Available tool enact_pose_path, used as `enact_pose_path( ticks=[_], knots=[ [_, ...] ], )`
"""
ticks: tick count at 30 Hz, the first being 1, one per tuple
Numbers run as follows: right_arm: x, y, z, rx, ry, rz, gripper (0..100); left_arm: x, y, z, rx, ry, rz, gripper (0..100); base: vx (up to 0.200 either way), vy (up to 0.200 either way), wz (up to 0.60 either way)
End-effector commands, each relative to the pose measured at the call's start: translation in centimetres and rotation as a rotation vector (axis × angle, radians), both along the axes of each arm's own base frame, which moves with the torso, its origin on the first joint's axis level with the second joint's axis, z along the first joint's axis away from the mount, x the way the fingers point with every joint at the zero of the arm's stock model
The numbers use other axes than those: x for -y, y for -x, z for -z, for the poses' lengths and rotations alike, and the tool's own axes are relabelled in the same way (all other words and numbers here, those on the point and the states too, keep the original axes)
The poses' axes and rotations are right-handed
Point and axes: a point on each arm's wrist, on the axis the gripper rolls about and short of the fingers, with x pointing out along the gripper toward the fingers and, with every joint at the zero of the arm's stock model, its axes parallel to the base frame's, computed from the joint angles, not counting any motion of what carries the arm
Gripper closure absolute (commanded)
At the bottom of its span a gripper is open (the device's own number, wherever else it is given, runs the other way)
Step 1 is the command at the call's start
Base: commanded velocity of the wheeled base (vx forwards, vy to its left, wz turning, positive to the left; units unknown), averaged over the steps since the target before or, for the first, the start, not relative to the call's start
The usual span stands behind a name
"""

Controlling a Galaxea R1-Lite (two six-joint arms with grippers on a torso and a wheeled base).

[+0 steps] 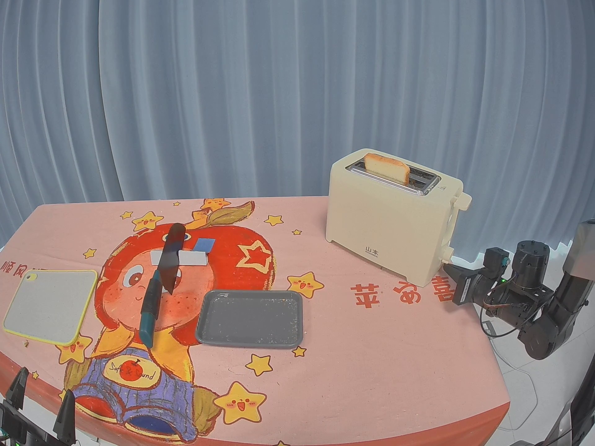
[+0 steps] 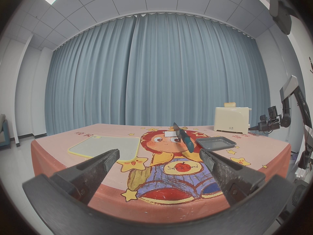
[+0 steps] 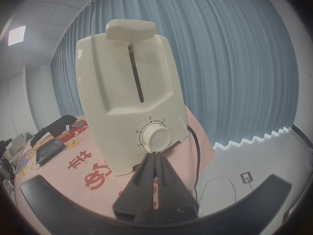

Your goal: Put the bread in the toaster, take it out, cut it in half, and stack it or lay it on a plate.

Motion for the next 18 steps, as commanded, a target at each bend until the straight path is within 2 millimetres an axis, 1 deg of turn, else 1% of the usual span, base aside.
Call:
enact_pose_path(
  ticks=[1,10,18],
  knots=[
    [-0.04,0.12,-0.42,0.014,-0.003,-0.002,100,0.0,-0.14,0.48,-0.019,0.0,-0.001,0,0.0,0.0,0.0],
    [-0.33,0.28,-0.6,0.018,-0.004,-0.013,100,0.0,-0.14,0.48,-0.019,0.0,-0.001,0,0.0,0.0,0.0],
    [-0.32,0.36,-1.16,0.038,-0.007,-0.013,100,0.0,-0.14,0.48,-0.019,0.002,-0.001,0,0.0,0.0,0.0]
  ],
)
